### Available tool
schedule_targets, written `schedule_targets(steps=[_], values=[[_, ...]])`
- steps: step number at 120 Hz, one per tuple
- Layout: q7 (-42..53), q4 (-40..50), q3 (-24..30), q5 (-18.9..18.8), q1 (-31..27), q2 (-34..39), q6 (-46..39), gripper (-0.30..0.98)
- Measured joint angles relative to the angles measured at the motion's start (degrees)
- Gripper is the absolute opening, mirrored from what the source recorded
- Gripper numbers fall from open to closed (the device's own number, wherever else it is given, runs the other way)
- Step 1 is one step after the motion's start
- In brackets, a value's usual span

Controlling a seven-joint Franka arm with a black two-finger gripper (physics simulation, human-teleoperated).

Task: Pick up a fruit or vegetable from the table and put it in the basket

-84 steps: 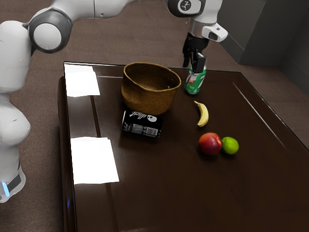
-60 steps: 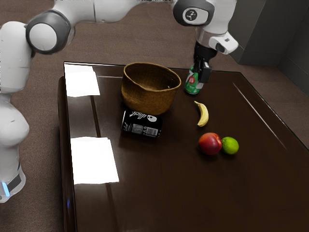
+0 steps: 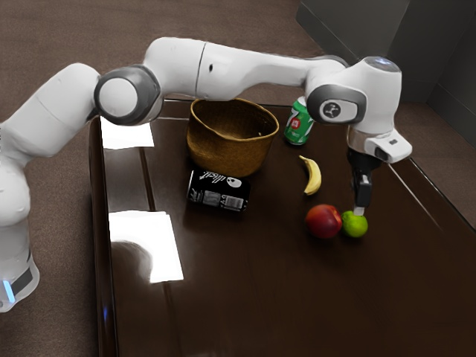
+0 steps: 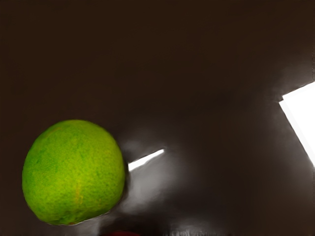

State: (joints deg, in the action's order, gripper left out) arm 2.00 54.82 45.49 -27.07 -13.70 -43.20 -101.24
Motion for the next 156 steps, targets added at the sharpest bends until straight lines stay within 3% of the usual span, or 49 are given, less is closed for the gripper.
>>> schedule_targets(steps=[54, 100, 156], values=[[-1.0, -1.3, -4.1, 0.0, 0.4, -1.6, 0.5, 0.69], [-1.4, -1.6, -4.9, 0.1, 0.6, -6.6, -9.1, 0.69], [-1.5, -1.6, -6.2, 0.0, 0.6, -8.7, -11.9, 0.69]])
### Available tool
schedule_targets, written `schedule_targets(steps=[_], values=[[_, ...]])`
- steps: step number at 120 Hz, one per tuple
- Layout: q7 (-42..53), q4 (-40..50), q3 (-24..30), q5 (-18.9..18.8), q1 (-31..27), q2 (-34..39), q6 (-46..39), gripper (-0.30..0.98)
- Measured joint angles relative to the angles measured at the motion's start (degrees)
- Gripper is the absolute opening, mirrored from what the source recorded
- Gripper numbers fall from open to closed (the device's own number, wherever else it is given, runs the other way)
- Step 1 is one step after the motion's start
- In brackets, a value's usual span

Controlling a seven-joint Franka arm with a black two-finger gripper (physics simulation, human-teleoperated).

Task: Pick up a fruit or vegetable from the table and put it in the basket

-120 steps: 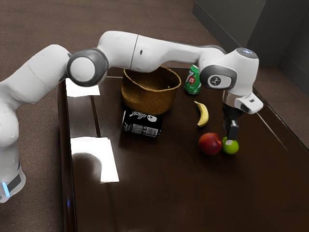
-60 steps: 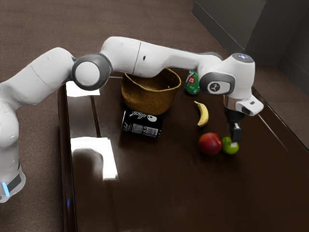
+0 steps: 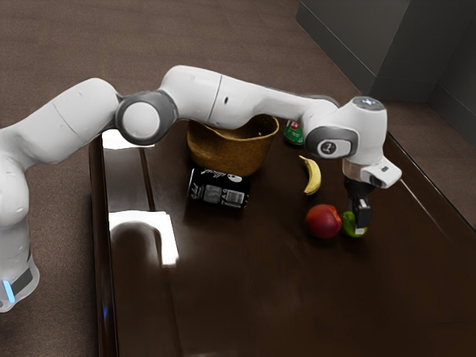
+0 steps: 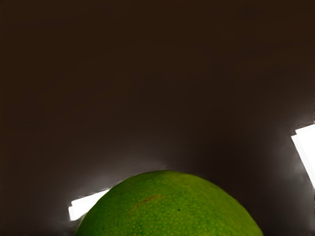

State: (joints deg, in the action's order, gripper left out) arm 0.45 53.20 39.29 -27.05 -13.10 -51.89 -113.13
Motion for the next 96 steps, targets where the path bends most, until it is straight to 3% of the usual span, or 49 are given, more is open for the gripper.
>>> schedule_targets(steps=[17, 39, 53, 96], values=[[0.2, 0.0, -0.3, 0.0, 0.0, -0.5, -0.5, 0.67], [0.8, 0.0, -0.4, -0.3, 0.0, -0.6, -1.6, 0.32], [0.8, 0.0, -0.3, -1.0, 0.0, -0.6, -2.0, 0.19], [1.2, -4.7, 0.0, -1.7, 1.6, 1.6, 1.2, 0.14]])
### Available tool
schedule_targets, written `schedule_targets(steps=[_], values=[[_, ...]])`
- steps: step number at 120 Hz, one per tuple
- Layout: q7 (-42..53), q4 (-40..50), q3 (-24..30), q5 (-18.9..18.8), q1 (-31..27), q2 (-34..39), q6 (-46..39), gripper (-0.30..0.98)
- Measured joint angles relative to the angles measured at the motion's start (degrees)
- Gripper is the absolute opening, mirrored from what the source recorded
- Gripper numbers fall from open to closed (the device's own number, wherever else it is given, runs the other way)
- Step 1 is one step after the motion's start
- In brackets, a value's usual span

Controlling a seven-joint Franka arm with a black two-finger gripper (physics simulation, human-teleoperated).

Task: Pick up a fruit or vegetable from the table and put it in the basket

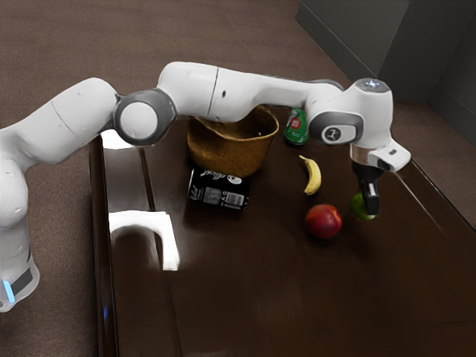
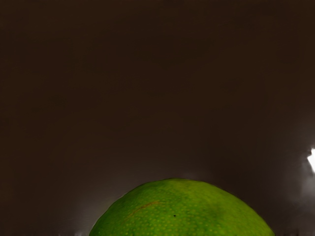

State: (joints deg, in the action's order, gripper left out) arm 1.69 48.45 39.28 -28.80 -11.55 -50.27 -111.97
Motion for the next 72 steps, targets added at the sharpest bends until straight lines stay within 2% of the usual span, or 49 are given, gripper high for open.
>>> schedule_targets(steps=[20, 36, 46, 58, 72], values=[[0.6, -1.6, 0.1, 0.1, -0.4, 5.9, 8.0, 0.15], [1.1, -0.8, -0.1, 1.7, -3.7, 9.4, 17.8, 0.15], [1.3, 6.1, -0.2, 3.8, -7.3, 14.0, 21.7, 0.14], [1.5, 19.3, -0.3, 7.5, -14.0, 23.6, 22.4, 0.14], [2.2, 24.1, -1.9, 9.7, -19.0, 29.1, 22.6, 0.14]])
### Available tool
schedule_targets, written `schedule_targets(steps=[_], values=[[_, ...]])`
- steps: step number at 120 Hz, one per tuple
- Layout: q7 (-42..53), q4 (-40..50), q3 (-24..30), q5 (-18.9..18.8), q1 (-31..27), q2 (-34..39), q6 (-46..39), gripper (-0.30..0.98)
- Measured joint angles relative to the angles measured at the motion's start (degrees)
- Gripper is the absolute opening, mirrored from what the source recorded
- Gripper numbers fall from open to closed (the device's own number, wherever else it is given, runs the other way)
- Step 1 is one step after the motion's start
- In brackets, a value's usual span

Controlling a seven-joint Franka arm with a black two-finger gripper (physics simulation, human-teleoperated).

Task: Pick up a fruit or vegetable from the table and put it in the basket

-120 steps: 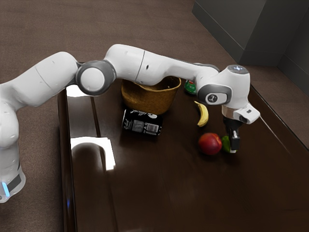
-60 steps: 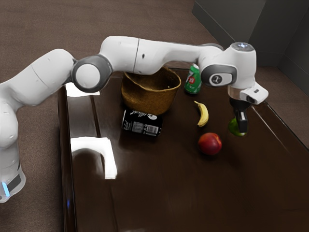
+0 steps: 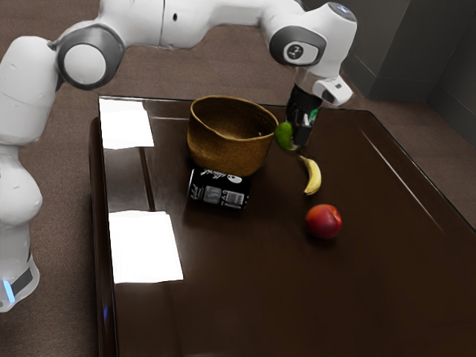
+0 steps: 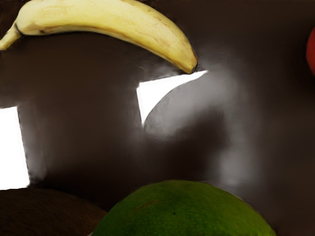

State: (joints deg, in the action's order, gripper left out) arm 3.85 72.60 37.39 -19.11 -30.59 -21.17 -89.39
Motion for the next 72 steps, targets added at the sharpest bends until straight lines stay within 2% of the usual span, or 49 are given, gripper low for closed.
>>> schedule_targets(steps=[22, 36, 51, 72], values=[[1.6, 0.7, -2.7, 1.0, -1.8, 6.7, 0.9, 0.14], [2.8, 1.4, -3.8, 1.3, -6.9, 8.9, 2.4, 0.14], [4.3, 10.6, -4.1, 3.7, -13.1, 14.1, 2.2, 0.14], [5.8, 18.9, -4.2, 5.9, -14.5, 15.3, -1.7, 0.14]])
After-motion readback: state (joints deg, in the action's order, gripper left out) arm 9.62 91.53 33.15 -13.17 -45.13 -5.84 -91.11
